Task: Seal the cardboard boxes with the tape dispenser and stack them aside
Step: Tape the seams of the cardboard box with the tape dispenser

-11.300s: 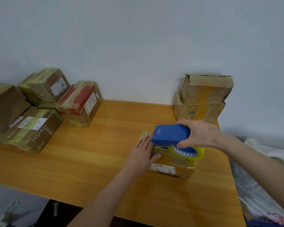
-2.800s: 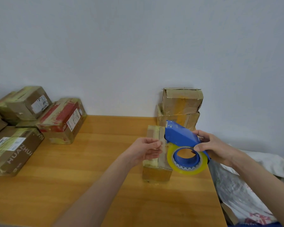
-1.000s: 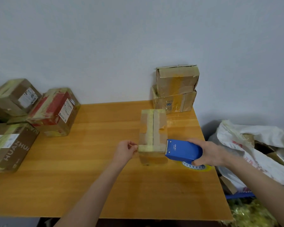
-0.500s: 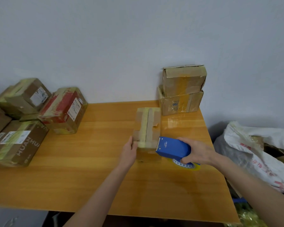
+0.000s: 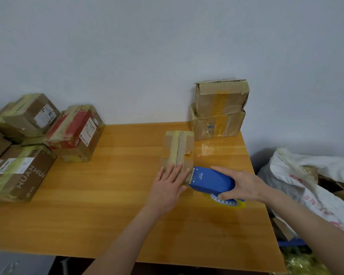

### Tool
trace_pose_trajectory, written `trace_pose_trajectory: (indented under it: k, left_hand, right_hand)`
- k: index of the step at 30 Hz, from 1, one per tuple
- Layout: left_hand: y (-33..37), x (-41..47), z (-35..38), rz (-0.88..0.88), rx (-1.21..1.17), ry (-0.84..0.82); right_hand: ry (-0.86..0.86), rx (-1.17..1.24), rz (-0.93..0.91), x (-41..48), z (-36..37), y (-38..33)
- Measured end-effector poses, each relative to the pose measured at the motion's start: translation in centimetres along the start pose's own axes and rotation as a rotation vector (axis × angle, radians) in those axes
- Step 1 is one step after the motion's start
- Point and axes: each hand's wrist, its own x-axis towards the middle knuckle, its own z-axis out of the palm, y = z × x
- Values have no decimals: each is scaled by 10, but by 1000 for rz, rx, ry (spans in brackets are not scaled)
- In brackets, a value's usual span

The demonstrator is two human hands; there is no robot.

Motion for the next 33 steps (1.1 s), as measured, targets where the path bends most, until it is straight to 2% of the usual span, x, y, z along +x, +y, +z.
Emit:
trace_pose_trajectory:
  k: [8, 11, 16, 22, 26, 29, 31, 33]
  left_hand:
    - [-7, 0, 7, 4, -2, 24]
    - [-7, -1, 7, -4, -10, 32]
    - [-4, 0, 6, -6, -26, 51]
    - [-6, 1, 8, -2, -38, 56]
    - [-7, 0, 8, 2, -41, 69]
    - [-8, 0, 8, 8, -35, 77]
    - [-9, -1, 8, 15, -49, 79]
    - [-9, -2, 8, 13, -46, 83]
  right_hand:
    - [-51, 100, -23, -21, -17, 33]
    - [-108, 16, 19, -25, -21, 41]
    - [-121, -319, 7, 5, -10, 13]
    - [-193, -332, 52, 29, -8, -3]
    - [-240, -266, 91, 38, -13, -7]
    - [-215, -218, 145, 42, -17, -7]
    - [-176, -87, 209, 41, -22, 0]
    - [-84, 161, 248, 40, -21, 11]
